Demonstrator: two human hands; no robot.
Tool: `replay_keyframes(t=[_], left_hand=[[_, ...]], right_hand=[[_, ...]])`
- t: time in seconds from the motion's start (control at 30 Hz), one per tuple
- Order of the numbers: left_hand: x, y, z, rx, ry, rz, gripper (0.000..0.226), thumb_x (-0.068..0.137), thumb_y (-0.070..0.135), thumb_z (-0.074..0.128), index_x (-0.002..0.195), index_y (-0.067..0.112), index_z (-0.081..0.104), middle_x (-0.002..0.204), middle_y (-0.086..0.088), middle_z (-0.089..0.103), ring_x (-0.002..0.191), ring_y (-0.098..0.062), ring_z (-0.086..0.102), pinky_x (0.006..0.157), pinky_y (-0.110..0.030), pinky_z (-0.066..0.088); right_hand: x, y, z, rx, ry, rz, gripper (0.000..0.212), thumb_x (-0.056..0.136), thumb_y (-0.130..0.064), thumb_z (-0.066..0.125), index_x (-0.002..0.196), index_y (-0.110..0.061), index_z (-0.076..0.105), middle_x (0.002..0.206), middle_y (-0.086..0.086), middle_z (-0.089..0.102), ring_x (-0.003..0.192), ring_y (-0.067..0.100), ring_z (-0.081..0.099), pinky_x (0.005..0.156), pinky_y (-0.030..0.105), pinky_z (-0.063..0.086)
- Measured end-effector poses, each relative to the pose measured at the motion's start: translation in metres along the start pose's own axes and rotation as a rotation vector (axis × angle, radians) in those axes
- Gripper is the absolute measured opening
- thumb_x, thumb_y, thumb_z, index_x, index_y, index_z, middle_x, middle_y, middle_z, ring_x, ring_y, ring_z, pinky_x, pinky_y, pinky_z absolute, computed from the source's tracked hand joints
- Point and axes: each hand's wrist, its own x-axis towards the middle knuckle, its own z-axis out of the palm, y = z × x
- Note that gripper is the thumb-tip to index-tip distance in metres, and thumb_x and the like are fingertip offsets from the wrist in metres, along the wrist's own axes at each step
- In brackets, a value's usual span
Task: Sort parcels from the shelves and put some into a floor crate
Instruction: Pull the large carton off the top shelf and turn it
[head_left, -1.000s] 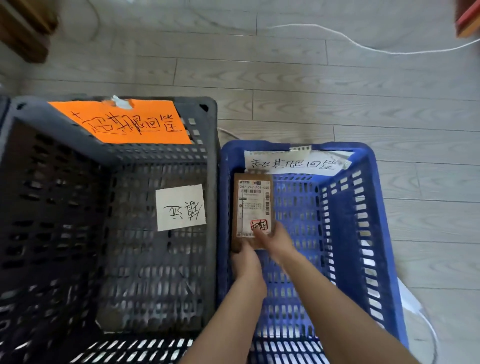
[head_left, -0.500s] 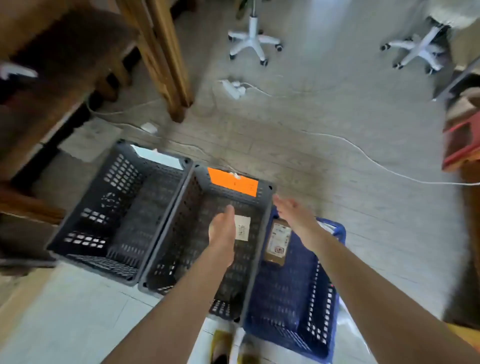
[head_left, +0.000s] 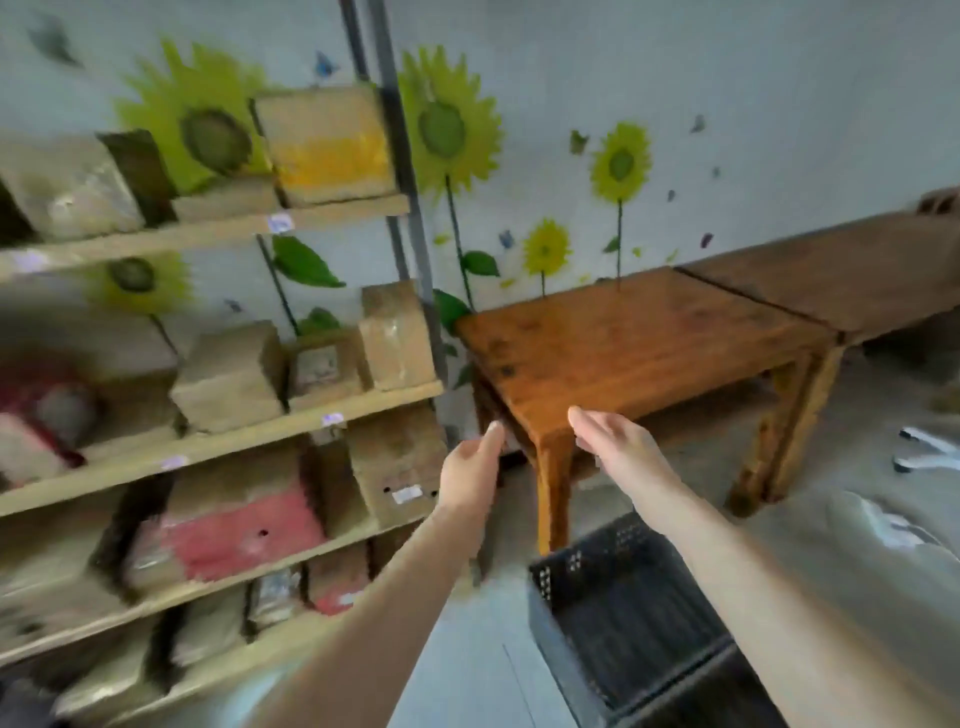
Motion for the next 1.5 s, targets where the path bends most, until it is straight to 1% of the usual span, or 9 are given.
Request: replay_keyframes(t=[0.13,0.37,0.47,0.53,0.77,0.9,1.13,1.33,1.5], left_hand=[[-0.003,0.043,-0.174,-0.129,0.189,0.088,0.040,0.087,0.046,0.055,0.107,0.011,0.060,0.115,-0.013,0.060,0.110,-0.025,0.056,0.085,-0.033,0.043],[-0.036,0.113,-0.410,-0.152,0.422,0.323,0.048,0.087,0.049,0.053,0.114,0.010,0.061,0.088,-0.007,0.063,0.075,-0.015,0.047,0.072,-0.028,0.039],[-0.045,0.139,-0.473,-0.167,0.472,0.368,0.024,0.090,0.045,0.052,0.092,0.022,0.057,0.090,0.001,0.057,0.088,-0.017,0.053,0.085,-0.034,0.046],[-0.047,0.155,-0.506,-0.172,0.493,0.414,0.022,0.090,0.045,0.052,0.080,0.025,0.052,0.088,0.003,0.054,0.080,-0.014,0.052,0.072,-0.029,0.043],[-0.009,0.206,-0.594,-0.163,0.566,0.533,0.031,0.092,0.042,0.050,0.106,0.015,0.059,0.101,-0.001,0.053,0.099,-0.018,0.049,0.091,-0.032,0.035],[0.011,0.248,-0.633,-0.177,0.632,0.596,0.049,0.092,0.043,0.050,0.132,0.014,0.046,0.117,-0.001,0.056,0.109,-0.018,0.051,0.096,-0.034,0.039],[0.014,0.328,-0.715,-0.058,0.859,0.811,0.025,0.093,0.036,0.048,0.075,0.020,0.053,0.080,0.000,0.054,0.074,-0.014,0.051,0.066,-0.026,0.040],[0.008,0.383,-0.817,0.036,1.049,0.942,0.043,0.091,0.036,0.052,0.123,0.007,0.055,0.108,-0.005,0.057,0.099,-0.021,0.052,0.081,-0.028,0.037],[0.008,0.415,-0.904,0.135,1.187,0.969,0.056,0.093,0.033,0.050,0.138,0.003,0.038,0.132,-0.016,0.051,0.116,-0.031,0.051,0.080,-0.031,0.037]], right_hand=[[-0.010,-0.096,0.131,0.060,-0.128,-0.134,0.044,0.089,-0.050,0.050,0.106,-0.011,0.061,0.122,0.011,0.060,0.115,0.025,0.055,0.105,0.044,0.038],[-0.034,-0.238,0.304,0.077,-0.292,-0.353,0.056,0.083,-0.057,0.052,0.124,-0.019,0.056,0.128,-0.002,0.057,0.119,0.016,0.052,0.108,0.038,0.037],[-0.036,-0.289,0.351,0.088,-0.329,-0.451,0.044,0.085,-0.053,0.052,0.117,-0.022,0.057,0.120,-0.004,0.059,0.118,0.015,0.053,0.107,0.037,0.038],[-0.034,-0.320,0.378,0.103,-0.341,-0.517,0.033,0.087,-0.049,0.053,0.110,-0.025,0.056,0.114,-0.005,0.059,0.116,0.015,0.054,0.106,0.036,0.040],[-0.001,-0.404,0.465,0.167,-0.375,-0.664,0.046,0.088,-0.045,0.054,0.122,-0.013,0.056,0.119,0.000,0.060,0.117,0.015,0.055,0.105,0.034,0.040],[0.025,-0.459,0.500,0.150,-0.299,-0.803,0.054,0.083,-0.054,0.054,0.123,-0.017,0.057,0.123,-0.001,0.062,0.114,0.012,0.057,0.104,0.037,0.042],[0.033,-0.586,0.540,0.317,-0.113,-1.114,0.041,0.090,-0.031,0.057,0.123,-0.007,0.054,0.125,0.005,0.059,0.114,0.012,0.054,0.091,0.019,0.038],[0.036,-0.668,0.573,0.376,0.229,-1.156,0.033,0.089,-0.022,0.055,0.119,-0.009,0.057,0.129,0.008,0.056,0.121,0.020,0.050,0.103,0.034,0.041],[0.044,-0.698,0.591,0.351,0.470,-1.056,0.046,0.089,-0.018,0.056,0.132,-0.010,0.043,0.137,0.009,0.046,0.122,0.025,0.048,0.087,0.026,0.036]])
